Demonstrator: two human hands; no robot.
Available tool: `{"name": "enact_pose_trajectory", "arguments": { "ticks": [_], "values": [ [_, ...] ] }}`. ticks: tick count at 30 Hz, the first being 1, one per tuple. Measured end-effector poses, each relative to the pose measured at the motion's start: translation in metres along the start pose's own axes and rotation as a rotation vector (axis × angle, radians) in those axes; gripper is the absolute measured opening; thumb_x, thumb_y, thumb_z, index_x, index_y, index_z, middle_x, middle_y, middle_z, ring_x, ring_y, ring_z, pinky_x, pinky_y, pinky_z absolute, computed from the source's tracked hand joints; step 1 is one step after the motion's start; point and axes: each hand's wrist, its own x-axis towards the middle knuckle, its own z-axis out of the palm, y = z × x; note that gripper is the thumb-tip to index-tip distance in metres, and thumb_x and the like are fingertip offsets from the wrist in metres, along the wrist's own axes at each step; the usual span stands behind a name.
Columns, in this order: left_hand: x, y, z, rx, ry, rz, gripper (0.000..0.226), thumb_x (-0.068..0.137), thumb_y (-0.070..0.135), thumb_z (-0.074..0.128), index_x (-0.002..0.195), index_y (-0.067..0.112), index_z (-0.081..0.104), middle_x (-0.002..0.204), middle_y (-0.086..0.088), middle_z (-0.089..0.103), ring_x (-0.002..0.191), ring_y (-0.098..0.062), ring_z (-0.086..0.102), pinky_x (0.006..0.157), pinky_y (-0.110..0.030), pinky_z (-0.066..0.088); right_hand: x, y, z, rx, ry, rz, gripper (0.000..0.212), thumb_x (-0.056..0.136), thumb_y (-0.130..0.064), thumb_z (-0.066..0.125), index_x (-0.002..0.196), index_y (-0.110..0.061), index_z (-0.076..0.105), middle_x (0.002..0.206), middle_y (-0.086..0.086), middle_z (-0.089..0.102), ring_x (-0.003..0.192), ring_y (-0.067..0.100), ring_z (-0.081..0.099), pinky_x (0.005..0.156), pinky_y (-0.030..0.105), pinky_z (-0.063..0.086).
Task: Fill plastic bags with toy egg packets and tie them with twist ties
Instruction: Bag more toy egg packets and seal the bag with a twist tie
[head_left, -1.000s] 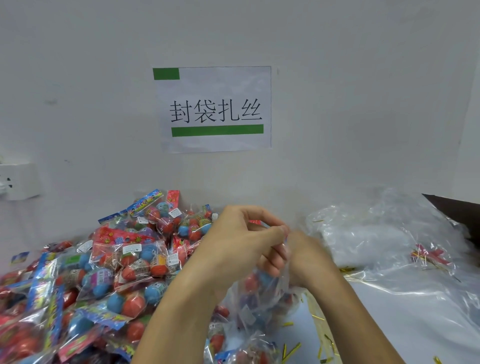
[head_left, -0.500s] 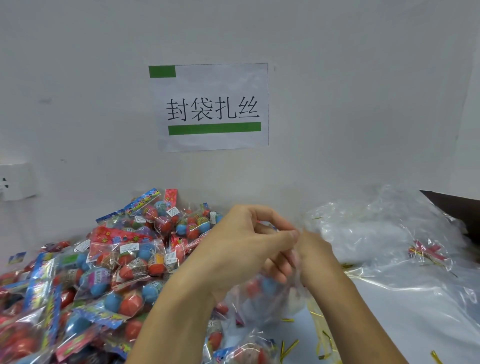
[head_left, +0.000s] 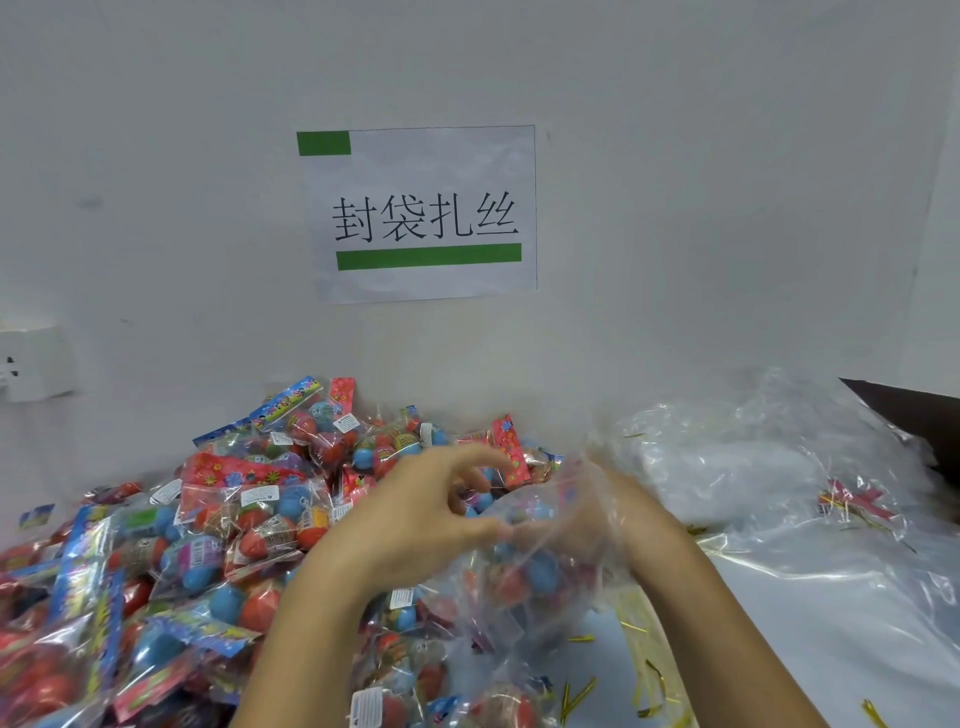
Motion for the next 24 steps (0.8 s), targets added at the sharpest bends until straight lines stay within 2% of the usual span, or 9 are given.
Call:
{"name": "enact_pose_trajectory", "arguments": {
  "ticks": [2, 6, 10, 14, 17, 19, 21, 23, 24],
  "values": [
    [0.001, -0.005, 0.008, 0.030, -0.096, -0.019, 0.049, 0.081, 0.038, 0.081, 0.124, 0.049, 0.061, 0.112, 0.021, 0.059, 0.089, 0.000, 0.061, 0.077, -0.021, 0.053, 0.002, -0.003, -0.003, 0.005, -0.033, 0.016, 0.026, 0.102, -0.012, 0.048, 0.127, -0.009, 0.052, 0.131, 0.019, 0.059, 0.116, 0.030, 0.058, 0.103, 0.042, 0.048],
    [0.008, -0.004, 0.018, -0.075, 0.031, -0.019, 0.026, 0.080, 0.026, 0.083, 0.102, 0.038, 0.077, 0.085, 0.007, 0.073, 0.076, -0.006, 0.068, 0.076, -0.030, 0.058, -0.009, -0.011, -0.013, -0.010, -0.031, 0.024, 0.039, 0.099, -0.015, 0.057, 0.137, -0.009, 0.049, 0.134, 0.015, 0.058, 0.123, 0.032, 0.057, 0.103, 0.040, 0.049],
    [0.010, -0.007, 0.013, -0.179, 0.125, 0.008, 0.014, 0.081, 0.018, 0.082, 0.079, 0.032, 0.081, 0.079, 0.008, 0.076, 0.075, -0.007, 0.071, 0.080, -0.037, 0.059, -0.015, -0.017, -0.019, 0.018, -0.062, 0.005, 0.024, 0.097, -0.021, 0.062, 0.115, -0.007, 0.060, 0.118, 0.012, 0.065, 0.108, 0.030, 0.062, 0.089, 0.036, 0.049],
    [0.010, -0.010, 0.010, -0.219, 0.164, 0.009, 0.012, 0.085, 0.021, 0.079, 0.078, 0.030, 0.080, 0.076, 0.011, 0.074, 0.074, -0.008, 0.071, 0.074, -0.037, 0.062, -0.027, -0.023, -0.020, 0.171, -0.081, -0.058, 0.034, 0.092, -0.038, 0.067, 0.103, -0.006, 0.066, 0.098, 0.016, 0.071, 0.087, 0.032, 0.067, 0.082, 0.042, 0.056],
    [0.009, -0.014, 0.011, -0.240, 0.136, -0.006, 0.012, 0.088, 0.022, 0.076, 0.077, 0.026, 0.079, 0.080, 0.007, 0.074, 0.076, -0.013, 0.071, 0.074, -0.038, 0.062, -0.033, -0.021, -0.018, 0.257, -0.058, -0.113, 0.023, 0.095, -0.031, 0.067, 0.091, -0.009, 0.068, 0.085, 0.015, 0.072, 0.073, 0.026, 0.068, 0.070, 0.042, 0.057],
    [0.010, -0.015, 0.011, -0.261, 0.118, -0.015, 0.013, 0.089, 0.019, 0.074, 0.077, 0.022, 0.078, 0.081, 0.003, 0.075, 0.080, -0.016, 0.072, 0.077, -0.040, 0.062, -0.033, -0.019, -0.018, 0.228, -0.046, -0.121, 0.027, 0.100, -0.032, 0.061, 0.091, -0.007, 0.067, 0.084, 0.008, 0.070, 0.076, 0.022, 0.068, 0.075, 0.044, 0.058],
    [0.010, -0.014, 0.011, -0.305, 0.109, -0.025, 0.014, 0.090, 0.017, 0.073, 0.077, 0.020, 0.077, 0.081, 0.000, 0.075, 0.082, -0.018, 0.073, 0.076, -0.038, 0.063, -0.033, -0.019, -0.018, 0.186, -0.071, -0.100, 0.034, 0.097, -0.031, 0.064, 0.094, 0.002, 0.059, 0.095, 0.005, 0.071, 0.088, 0.022, 0.069, 0.083, 0.045, 0.060],
    [0.009, -0.014, 0.009, -0.344, 0.104, -0.026, 0.014, 0.091, 0.017, 0.072, 0.078, 0.019, 0.077, 0.082, -0.001, 0.075, 0.082, -0.017, 0.072, 0.074, -0.031, 0.063, -0.034, -0.018, -0.020, 0.147, -0.100, -0.083, 0.045, 0.095, -0.031, 0.067, 0.082, 0.005, 0.042, 0.100, 0.007, 0.071, 0.094, 0.026, 0.068, 0.085, 0.047, 0.060],
    [0.009, -0.013, 0.008, -0.356, 0.106, -0.026, 0.014, 0.091, 0.017, 0.072, 0.078, 0.019, 0.077, 0.082, -0.001, 0.074, 0.081, -0.016, 0.072, 0.072, -0.027, 0.062, -0.035, -0.019, -0.021, 0.134, -0.112, -0.093, 0.047, 0.094, -0.035, 0.066, 0.081, 0.004, 0.043, 0.101, 0.008, 0.070, 0.095, 0.027, 0.069, 0.085, 0.047, 0.060]
  ]
}}
